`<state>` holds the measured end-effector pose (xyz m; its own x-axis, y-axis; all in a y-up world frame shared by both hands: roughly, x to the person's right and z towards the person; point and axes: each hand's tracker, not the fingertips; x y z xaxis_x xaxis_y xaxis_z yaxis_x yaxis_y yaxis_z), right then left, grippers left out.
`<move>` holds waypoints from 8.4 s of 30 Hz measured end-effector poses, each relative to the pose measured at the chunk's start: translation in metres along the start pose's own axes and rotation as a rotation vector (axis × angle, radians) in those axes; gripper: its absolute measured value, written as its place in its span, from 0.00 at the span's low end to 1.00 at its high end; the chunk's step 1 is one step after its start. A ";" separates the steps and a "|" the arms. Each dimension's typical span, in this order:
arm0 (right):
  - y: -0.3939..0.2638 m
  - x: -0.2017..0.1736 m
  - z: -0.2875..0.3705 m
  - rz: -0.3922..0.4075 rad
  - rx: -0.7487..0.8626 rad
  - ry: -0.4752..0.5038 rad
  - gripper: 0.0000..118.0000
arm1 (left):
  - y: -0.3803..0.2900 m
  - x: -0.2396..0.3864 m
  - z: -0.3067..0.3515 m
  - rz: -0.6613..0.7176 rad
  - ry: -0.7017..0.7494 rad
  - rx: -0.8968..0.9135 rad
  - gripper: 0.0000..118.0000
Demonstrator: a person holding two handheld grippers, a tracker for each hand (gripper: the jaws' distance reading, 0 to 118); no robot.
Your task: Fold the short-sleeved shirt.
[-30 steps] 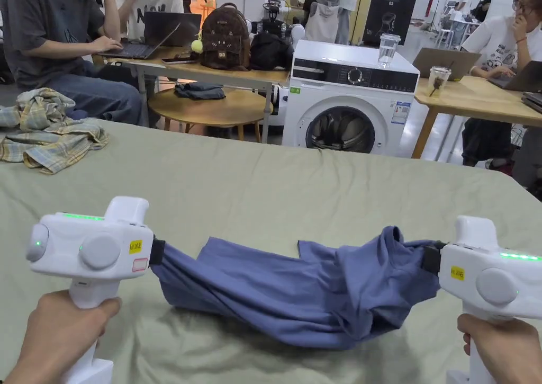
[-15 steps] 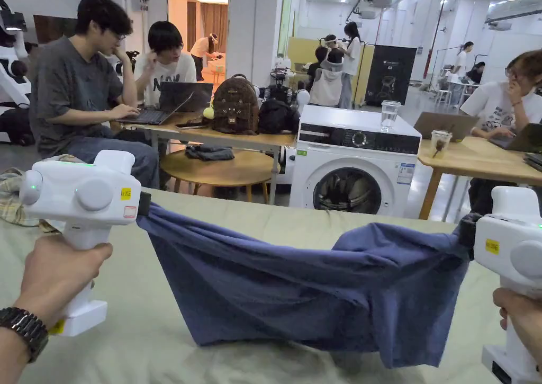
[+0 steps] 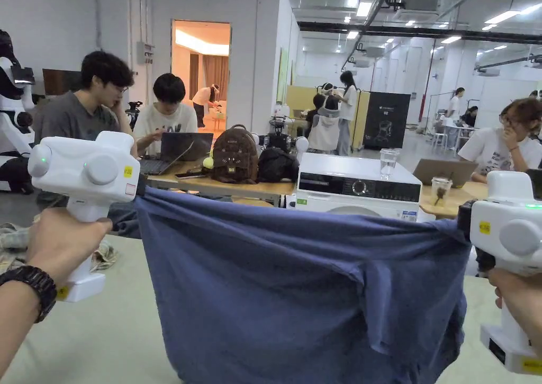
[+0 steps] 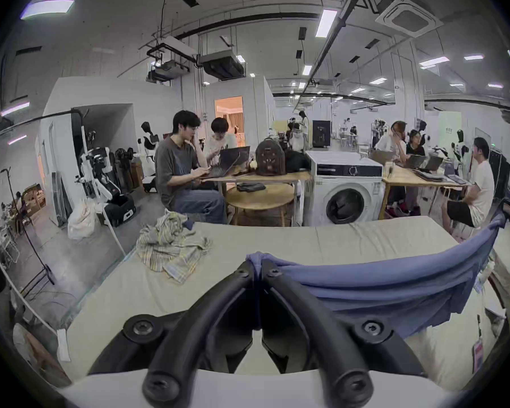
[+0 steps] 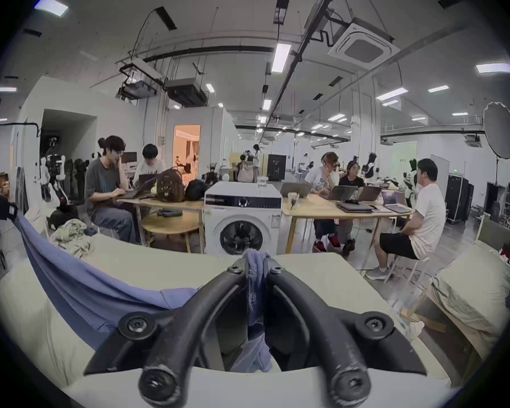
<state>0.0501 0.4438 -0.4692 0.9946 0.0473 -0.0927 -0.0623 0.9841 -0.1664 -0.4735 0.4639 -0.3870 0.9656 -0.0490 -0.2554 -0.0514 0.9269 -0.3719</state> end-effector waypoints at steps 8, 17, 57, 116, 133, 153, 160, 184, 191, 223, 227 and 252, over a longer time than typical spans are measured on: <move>0.017 -0.003 -0.015 0.010 0.030 -0.031 0.04 | 0.016 0.005 -0.005 -0.023 0.015 0.029 0.00; -0.054 -0.003 0.009 0.058 -0.033 -0.027 0.04 | -0.063 0.009 0.000 0.000 -0.017 -0.033 0.00; -0.276 -0.058 0.153 -0.016 -0.186 0.070 0.52 | -0.341 0.060 0.094 0.078 -0.187 -0.208 0.43; -0.271 -0.058 -0.002 -0.084 -0.488 0.078 0.00 | -0.237 0.085 -0.185 -0.120 -0.166 -0.459 0.00; -0.302 0.035 -0.146 -0.145 -0.806 0.040 0.54 | -0.269 0.039 -0.131 -0.101 -0.104 -0.441 0.00; -0.271 0.017 -0.123 -0.028 -0.641 0.025 0.00 | -0.252 0.052 -0.102 -0.056 -0.115 -0.414 0.00; -0.192 0.033 -0.066 -0.023 -0.415 0.010 0.00 | -0.208 0.042 -0.060 -0.028 -0.134 -0.302 0.00; 0.030 0.017 0.032 0.028 0.005 -0.054 0.00 | -0.001 0.000 0.021 0.031 -0.088 -0.008 0.00; 0.075 0.007 0.004 0.053 0.055 -0.074 0.00 | 0.047 -0.008 0.004 0.045 -0.064 0.026 0.00; -0.002 -0.003 0.060 0.126 0.035 -0.117 0.00 | -0.046 -0.009 0.021 0.029 -0.079 -0.001 0.00; -0.031 0.003 0.102 0.114 0.007 -0.108 0.00 | -0.090 -0.012 0.058 0.046 -0.101 -0.011 0.00; -0.232 -0.007 0.201 0.110 -0.386 0.044 0.00 | -0.314 -0.004 0.157 0.019 -0.155 -0.271 0.00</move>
<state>0.0742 0.2499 -0.2323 0.9763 0.1329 -0.1707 -0.2028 0.8368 -0.5086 -0.4209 0.2319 -0.1289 0.9901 0.0435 -0.1332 -0.1154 0.7930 -0.5982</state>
